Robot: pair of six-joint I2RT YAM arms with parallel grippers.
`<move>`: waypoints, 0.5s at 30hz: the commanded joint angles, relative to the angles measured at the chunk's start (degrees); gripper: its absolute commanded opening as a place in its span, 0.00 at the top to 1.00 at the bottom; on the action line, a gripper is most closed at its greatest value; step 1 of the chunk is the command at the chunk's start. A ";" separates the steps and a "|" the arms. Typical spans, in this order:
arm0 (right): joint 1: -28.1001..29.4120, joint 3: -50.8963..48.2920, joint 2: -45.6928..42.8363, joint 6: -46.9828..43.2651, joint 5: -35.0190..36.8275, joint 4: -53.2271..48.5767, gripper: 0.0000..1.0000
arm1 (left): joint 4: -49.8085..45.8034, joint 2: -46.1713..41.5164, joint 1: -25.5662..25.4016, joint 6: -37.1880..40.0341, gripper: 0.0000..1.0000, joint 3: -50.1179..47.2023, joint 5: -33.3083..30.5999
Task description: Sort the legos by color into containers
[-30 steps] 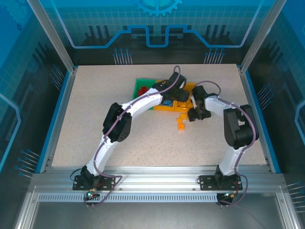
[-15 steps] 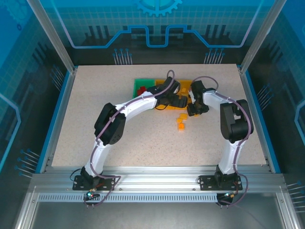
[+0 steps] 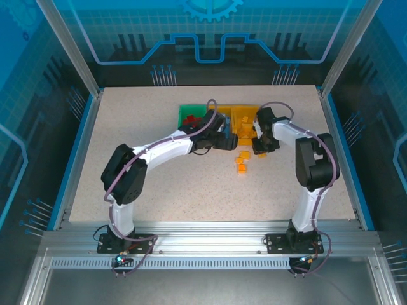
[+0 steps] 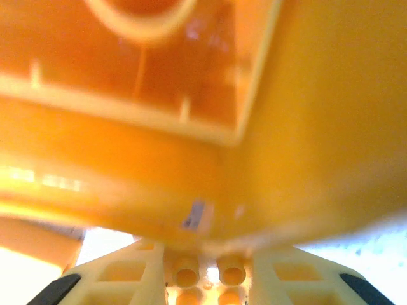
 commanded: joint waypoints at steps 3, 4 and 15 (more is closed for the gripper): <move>-0.76 1.15 -6.28 3.52 -4.75 -6.29 0.69 | 1.70 -3.95 0.45 -1.54 0.01 -5.04 -2.08; -0.80 2.26 -6.98 3.90 -5.12 -7.13 0.69 | 1.70 -4.09 0.50 -1.80 0.01 -5.65 -2.32; -1.02 19.98 -1.92 10.31 -7.93 -8.76 0.69 | 2.66 -4.95 0.13 -5.34 0.01 -12.63 -0.77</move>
